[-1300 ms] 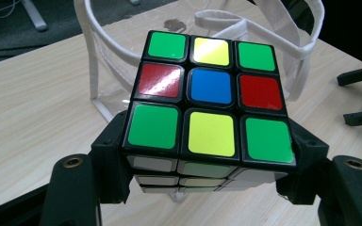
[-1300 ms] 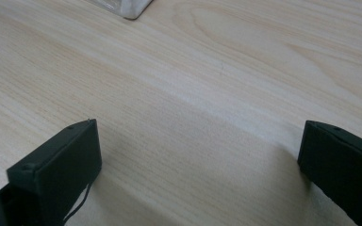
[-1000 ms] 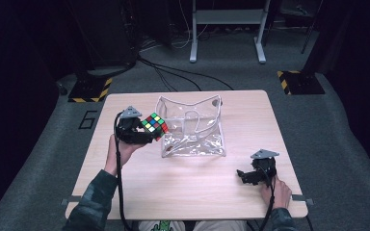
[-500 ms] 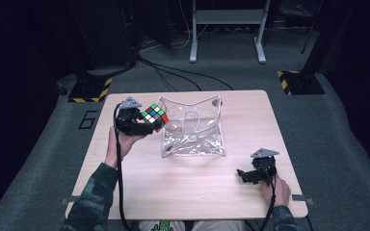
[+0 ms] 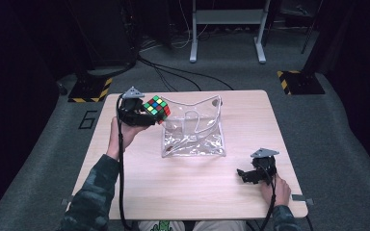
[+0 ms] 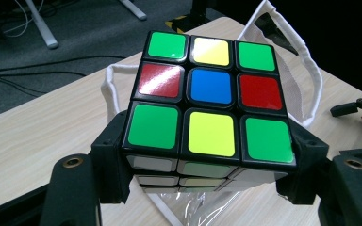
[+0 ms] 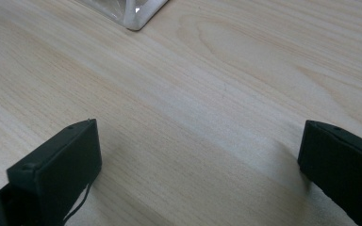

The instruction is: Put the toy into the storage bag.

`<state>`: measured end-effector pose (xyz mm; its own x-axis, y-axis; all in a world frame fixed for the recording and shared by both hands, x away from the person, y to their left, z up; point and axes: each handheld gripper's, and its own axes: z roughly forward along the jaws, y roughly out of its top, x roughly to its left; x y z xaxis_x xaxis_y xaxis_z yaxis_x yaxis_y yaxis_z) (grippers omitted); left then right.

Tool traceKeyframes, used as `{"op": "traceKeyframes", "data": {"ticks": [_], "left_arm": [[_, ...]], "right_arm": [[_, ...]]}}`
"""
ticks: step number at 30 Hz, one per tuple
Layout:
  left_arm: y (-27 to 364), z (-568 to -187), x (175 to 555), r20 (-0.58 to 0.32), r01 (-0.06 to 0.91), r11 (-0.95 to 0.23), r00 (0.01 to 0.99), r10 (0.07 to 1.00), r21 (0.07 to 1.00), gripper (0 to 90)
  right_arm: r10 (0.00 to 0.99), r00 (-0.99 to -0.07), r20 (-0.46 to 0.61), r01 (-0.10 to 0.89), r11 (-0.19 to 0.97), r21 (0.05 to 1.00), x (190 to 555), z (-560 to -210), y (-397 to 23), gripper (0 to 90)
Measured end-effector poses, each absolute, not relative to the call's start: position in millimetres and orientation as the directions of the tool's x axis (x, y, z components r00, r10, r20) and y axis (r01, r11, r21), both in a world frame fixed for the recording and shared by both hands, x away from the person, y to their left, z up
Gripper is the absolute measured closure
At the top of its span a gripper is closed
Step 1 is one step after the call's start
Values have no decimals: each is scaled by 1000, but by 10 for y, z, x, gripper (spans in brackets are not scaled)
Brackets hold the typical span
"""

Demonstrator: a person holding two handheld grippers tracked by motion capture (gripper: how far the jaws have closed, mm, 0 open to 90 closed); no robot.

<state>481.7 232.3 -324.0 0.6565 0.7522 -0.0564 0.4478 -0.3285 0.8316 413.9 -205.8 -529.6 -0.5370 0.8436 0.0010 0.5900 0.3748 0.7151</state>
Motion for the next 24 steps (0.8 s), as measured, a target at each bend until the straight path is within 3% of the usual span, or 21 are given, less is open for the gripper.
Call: {"op": "traceKeyframes", "data": {"ticks": [24], "left_arm": [[1960, -3374, 5234, -61, 503, -377, 658, 751, 778, 335]], "right_arm": [[843, -537, 2, 591, 375, 715, 4140, -5295, -2059, 0]]}}
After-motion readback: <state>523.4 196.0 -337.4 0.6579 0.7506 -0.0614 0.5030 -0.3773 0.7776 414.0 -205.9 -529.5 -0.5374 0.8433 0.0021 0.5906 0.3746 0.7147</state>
